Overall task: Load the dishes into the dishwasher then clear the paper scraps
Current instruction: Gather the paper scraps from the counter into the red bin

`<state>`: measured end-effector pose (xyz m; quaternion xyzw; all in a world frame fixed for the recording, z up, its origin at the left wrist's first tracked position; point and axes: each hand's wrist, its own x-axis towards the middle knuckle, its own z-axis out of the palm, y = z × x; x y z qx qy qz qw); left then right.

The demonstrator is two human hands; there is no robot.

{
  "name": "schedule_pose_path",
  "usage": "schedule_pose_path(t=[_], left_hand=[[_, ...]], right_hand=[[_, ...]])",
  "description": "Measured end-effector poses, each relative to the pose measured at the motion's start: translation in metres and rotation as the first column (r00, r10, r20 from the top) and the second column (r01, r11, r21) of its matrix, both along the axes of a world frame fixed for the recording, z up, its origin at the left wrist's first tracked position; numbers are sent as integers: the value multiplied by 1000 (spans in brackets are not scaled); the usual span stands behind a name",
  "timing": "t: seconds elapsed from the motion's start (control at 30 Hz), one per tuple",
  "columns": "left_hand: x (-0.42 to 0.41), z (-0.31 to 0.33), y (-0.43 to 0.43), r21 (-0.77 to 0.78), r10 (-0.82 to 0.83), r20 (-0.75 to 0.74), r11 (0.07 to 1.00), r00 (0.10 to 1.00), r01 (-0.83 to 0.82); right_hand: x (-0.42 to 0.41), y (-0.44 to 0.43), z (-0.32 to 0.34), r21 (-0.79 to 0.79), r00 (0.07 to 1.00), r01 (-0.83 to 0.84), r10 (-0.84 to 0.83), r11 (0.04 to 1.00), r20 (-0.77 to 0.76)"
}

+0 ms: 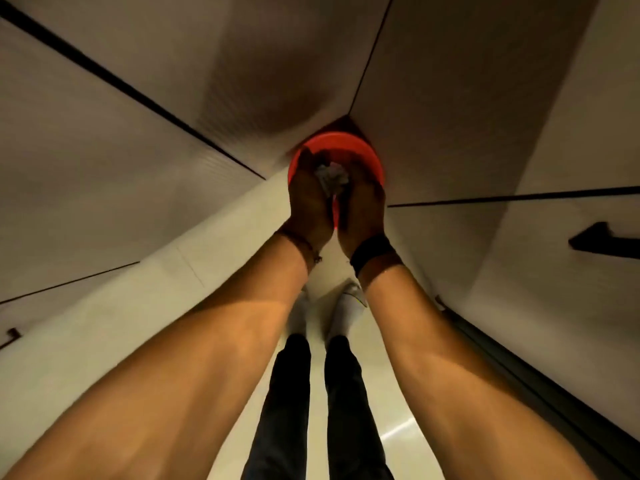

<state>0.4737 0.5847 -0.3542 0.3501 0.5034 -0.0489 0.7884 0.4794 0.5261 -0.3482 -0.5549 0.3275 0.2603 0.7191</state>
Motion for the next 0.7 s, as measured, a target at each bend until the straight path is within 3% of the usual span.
schedule_pose_path(t=[0.2,0.37,0.57,0.7], left_hand=[[-11,5,7,126,-95,3,988,995,94],[-10,50,11,116,-124,-22,985,992,126],[-23,152,6,220,-152,-97,960,984,170],[-40,247,2,224,-225,-26,948,974,225]], right_hand=[[-1,-22,-4,-68,996,-68,72,995,58],[-4,-32,32,-125,987,-138,147,983,68],[-17,-46,132,-221,983,-108,137,969,121],[-24,-59,229,-154,981,-120,142,981,135]])
